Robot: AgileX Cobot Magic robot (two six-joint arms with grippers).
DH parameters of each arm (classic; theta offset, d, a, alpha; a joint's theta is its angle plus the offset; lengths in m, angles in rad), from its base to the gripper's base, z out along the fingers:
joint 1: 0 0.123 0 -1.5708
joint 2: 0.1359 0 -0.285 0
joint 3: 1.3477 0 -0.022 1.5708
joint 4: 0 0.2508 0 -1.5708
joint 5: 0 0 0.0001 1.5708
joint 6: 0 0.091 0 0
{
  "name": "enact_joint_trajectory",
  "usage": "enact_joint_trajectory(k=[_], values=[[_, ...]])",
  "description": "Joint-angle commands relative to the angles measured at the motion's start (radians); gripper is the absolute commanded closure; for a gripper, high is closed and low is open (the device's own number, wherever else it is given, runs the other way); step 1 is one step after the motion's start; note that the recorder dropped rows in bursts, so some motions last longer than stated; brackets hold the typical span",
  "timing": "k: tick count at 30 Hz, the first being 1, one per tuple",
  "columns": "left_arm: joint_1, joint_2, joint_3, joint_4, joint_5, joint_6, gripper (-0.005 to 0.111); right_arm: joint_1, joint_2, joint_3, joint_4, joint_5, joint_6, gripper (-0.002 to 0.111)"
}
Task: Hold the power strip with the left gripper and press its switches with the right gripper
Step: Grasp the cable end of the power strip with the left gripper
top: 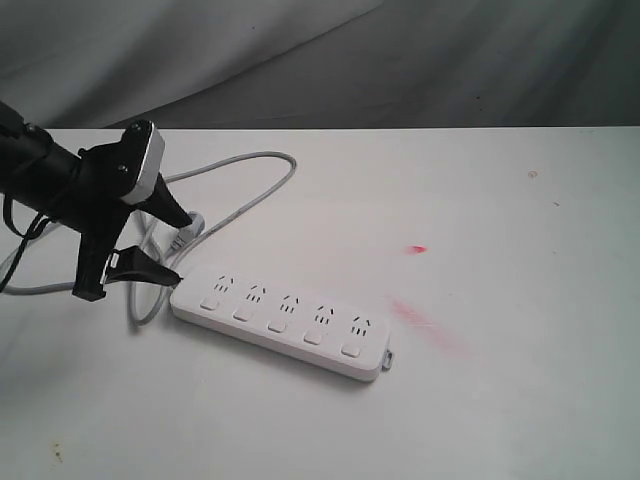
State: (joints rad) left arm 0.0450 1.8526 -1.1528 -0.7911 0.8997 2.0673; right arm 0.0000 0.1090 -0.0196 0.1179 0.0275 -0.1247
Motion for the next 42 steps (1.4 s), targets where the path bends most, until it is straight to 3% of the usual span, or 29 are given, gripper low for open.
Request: enact_joint_trajectory(k=[1,11,42], values=[[0.002,0.002,-0.005,-0.008,-0.011,0.005,0.032,-0.006,-0.003,0.001,-0.015,-0.009,-0.002,0.108],[0.002,0.03,-0.005,0.065,-0.015,0.002,0.03,-0.006,-0.003,0.001,-0.015,-0.009,0.0,0.108],[-0.038,0.178,-0.005,0.014,-0.145,0.025,0.027,-0.006,-0.003,0.001,-0.015,-0.009,0.001,0.108]])
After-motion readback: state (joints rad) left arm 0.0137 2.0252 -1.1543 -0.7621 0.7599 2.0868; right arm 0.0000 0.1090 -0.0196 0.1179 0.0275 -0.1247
